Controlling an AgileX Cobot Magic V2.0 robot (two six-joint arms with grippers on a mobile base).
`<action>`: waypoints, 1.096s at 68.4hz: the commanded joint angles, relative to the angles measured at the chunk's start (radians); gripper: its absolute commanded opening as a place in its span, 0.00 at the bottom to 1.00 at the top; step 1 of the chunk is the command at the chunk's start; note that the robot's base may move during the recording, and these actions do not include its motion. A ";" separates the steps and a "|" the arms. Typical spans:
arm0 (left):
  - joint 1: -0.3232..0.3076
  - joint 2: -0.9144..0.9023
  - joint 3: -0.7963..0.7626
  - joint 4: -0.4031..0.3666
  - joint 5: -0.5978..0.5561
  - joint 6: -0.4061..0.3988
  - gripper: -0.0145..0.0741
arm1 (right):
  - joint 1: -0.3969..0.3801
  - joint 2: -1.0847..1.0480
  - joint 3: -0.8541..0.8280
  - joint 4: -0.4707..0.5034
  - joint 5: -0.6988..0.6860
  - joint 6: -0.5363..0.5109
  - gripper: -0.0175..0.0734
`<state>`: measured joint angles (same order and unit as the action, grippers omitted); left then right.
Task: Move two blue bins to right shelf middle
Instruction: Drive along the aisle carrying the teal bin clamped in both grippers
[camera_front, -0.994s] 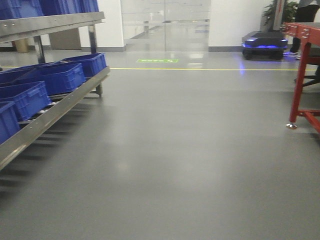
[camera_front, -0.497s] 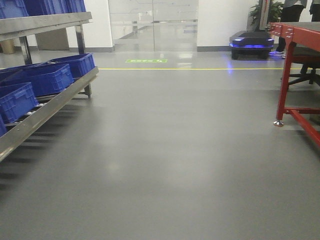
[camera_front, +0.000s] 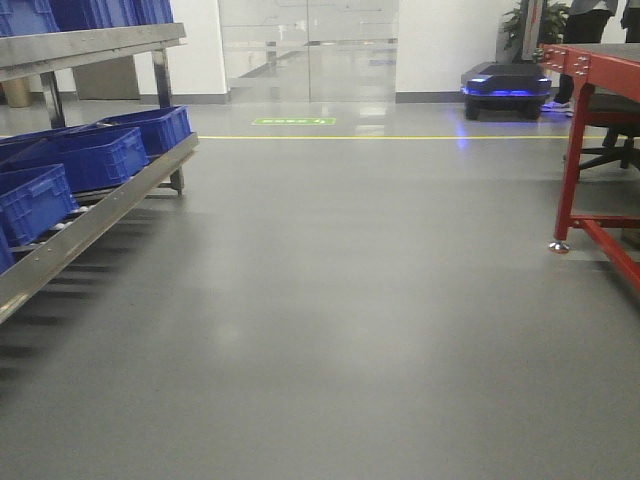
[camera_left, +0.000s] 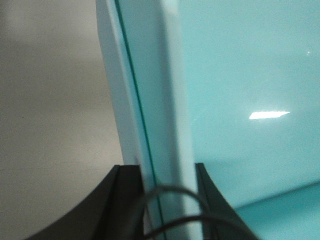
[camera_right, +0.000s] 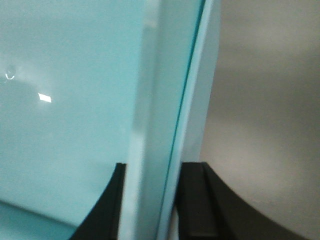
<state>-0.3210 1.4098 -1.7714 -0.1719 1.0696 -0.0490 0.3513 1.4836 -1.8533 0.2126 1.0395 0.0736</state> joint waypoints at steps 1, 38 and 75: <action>-0.003 -0.015 -0.017 -0.026 -0.048 0.021 0.04 | -0.002 -0.022 -0.018 0.001 -0.090 -0.013 0.02; -0.003 -0.015 -0.017 -0.026 -0.048 0.021 0.04 | -0.002 -0.022 -0.018 0.001 -0.090 -0.013 0.02; -0.003 -0.015 -0.017 -0.026 -0.048 0.021 0.04 | -0.002 -0.022 -0.018 0.001 -0.090 -0.013 0.02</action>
<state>-0.3210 1.4098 -1.7714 -0.1719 1.0696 -0.0490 0.3513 1.4836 -1.8533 0.2126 1.0395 0.0736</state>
